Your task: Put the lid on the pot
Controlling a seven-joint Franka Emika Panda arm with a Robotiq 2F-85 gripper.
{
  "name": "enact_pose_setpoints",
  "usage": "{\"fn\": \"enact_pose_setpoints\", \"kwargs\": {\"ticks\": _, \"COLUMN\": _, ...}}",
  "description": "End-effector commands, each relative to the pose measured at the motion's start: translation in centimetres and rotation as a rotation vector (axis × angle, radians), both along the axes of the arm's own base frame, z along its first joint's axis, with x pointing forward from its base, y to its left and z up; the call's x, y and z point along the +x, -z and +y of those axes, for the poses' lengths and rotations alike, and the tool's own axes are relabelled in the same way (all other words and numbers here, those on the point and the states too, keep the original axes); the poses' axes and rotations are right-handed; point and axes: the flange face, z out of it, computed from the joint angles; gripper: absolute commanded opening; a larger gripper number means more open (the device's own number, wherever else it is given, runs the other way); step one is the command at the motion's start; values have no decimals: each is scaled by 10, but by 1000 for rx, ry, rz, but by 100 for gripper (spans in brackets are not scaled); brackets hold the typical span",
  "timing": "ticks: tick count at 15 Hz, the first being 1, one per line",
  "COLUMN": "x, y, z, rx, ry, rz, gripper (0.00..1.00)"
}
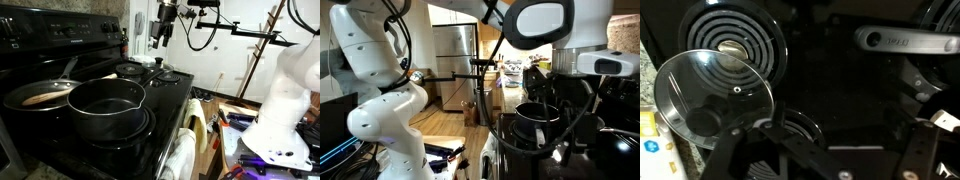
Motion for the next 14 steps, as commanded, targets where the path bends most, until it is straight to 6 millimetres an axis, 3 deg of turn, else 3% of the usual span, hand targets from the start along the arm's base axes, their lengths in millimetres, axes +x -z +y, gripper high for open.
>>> {"fn": "enact_pose_setpoints", "kwargs": {"ticks": 1, "x": 18, "y": 9, "z": -33, "rx": 26, "ry": 72, "rz": -5, "gripper": 100}}
{"fn": "enact_pose_setpoints", "kwargs": {"ticks": 6, "x": 24, "y": 23, "z": -81, "rx": 56, "ry": 165, "rz": -37, "gripper": 100}}
{"fn": "enact_pose_setpoints", "kwargs": {"ticks": 8, "x": 18, "y": 22, "z": -76, "rx": 41, "ry": 166, "rz": -18, "gripper": 100}}
{"fn": "enact_pose_setpoints", "kwargs": {"ticks": 14, "x": 23, "y": 27, "z": -84, "rx": 45, "ry": 219, "rz": -18, "gripper": 100}}
